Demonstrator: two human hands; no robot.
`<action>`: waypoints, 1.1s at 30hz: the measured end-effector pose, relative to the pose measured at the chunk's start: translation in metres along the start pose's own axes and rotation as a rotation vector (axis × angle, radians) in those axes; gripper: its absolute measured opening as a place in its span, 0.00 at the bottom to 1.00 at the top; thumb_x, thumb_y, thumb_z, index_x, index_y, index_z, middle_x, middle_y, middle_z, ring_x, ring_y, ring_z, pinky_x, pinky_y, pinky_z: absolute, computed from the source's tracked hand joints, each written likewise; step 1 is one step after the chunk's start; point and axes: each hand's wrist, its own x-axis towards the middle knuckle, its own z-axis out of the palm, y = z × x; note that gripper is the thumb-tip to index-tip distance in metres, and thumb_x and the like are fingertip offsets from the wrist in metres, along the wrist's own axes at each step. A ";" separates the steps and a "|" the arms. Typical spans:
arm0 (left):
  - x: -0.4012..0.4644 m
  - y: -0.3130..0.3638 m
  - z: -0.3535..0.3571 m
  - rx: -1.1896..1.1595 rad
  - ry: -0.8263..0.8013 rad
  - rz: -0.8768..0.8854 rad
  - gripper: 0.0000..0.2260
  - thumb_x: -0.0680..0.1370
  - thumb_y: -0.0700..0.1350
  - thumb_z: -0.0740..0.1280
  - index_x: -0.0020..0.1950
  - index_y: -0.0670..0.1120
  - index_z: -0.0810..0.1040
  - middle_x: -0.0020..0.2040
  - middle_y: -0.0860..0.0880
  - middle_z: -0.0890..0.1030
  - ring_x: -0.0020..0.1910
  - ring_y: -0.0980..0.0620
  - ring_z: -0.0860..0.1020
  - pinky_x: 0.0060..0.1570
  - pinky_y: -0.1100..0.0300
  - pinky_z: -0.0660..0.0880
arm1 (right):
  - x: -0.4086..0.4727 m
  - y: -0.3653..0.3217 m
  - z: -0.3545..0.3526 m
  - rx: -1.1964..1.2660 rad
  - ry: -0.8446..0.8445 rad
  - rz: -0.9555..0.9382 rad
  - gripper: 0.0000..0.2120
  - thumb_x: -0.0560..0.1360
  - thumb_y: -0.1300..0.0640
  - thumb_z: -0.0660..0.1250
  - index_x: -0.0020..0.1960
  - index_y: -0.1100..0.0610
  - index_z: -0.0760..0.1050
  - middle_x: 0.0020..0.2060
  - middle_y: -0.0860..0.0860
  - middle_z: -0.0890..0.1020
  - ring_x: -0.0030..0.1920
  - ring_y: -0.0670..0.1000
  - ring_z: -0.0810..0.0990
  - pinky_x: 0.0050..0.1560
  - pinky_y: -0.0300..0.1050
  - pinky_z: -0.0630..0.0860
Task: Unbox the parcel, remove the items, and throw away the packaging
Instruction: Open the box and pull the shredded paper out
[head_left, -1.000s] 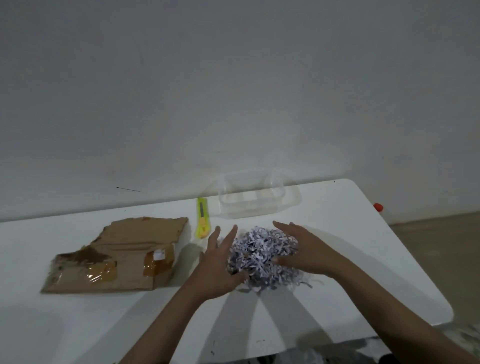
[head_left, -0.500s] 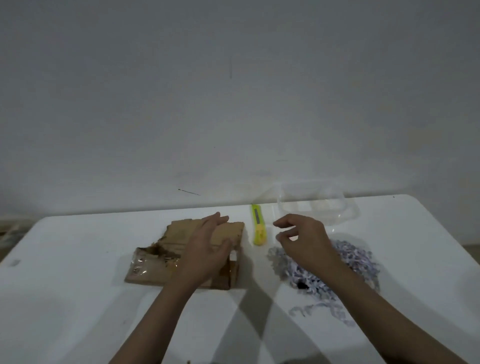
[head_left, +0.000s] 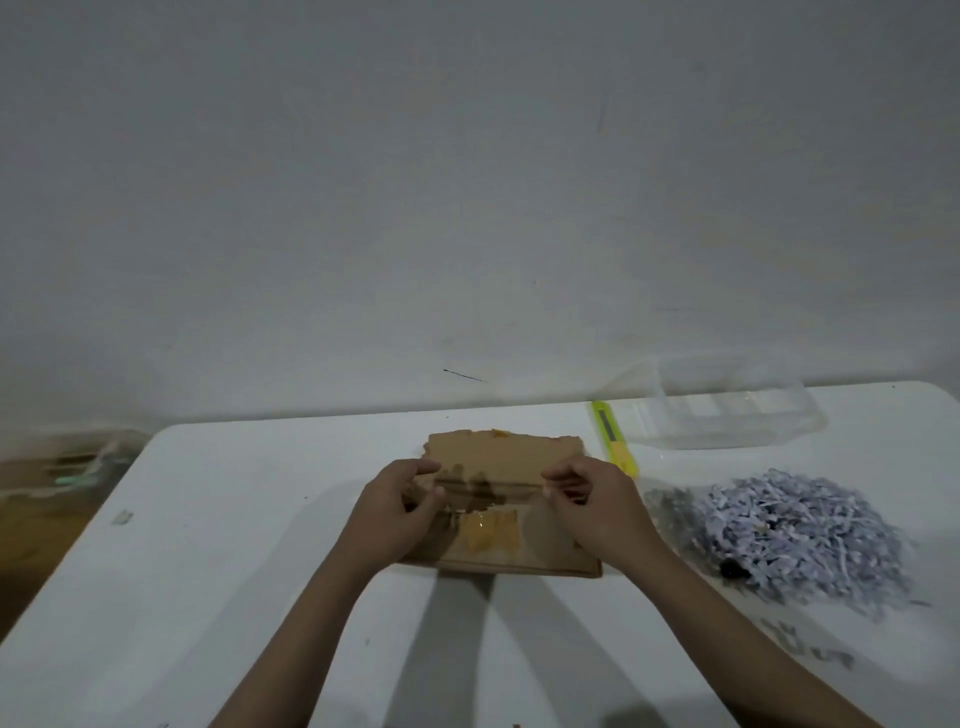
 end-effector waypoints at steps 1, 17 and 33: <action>-0.002 -0.002 -0.001 0.001 -0.031 0.020 0.14 0.75 0.46 0.69 0.59 0.54 0.76 0.59 0.55 0.77 0.57 0.55 0.76 0.51 0.65 0.70 | -0.004 0.002 0.000 0.005 -0.010 0.006 0.08 0.72 0.61 0.70 0.43 0.47 0.79 0.41 0.45 0.83 0.44 0.40 0.81 0.45 0.34 0.76; -0.027 -0.032 -0.001 0.206 -0.238 0.174 0.54 0.58 0.76 0.66 0.76 0.59 0.45 0.76 0.61 0.43 0.74 0.64 0.40 0.73 0.42 0.52 | -0.013 0.015 -0.011 -0.263 -0.383 -0.176 0.29 0.73 0.56 0.70 0.71 0.47 0.64 0.72 0.39 0.61 0.72 0.35 0.57 0.64 0.19 0.52; -0.046 -0.032 0.019 0.127 -0.041 0.183 0.56 0.59 0.71 0.72 0.77 0.47 0.50 0.78 0.55 0.48 0.76 0.57 0.43 0.74 0.45 0.53 | -0.004 -0.005 0.059 -0.532 -0.170 0.096 0.17 0.68 0.53 0.72 0.57 0.49 0.77 0.55 0.50 0.77 0.53 0.53 0.79 0.49 0.46 0.76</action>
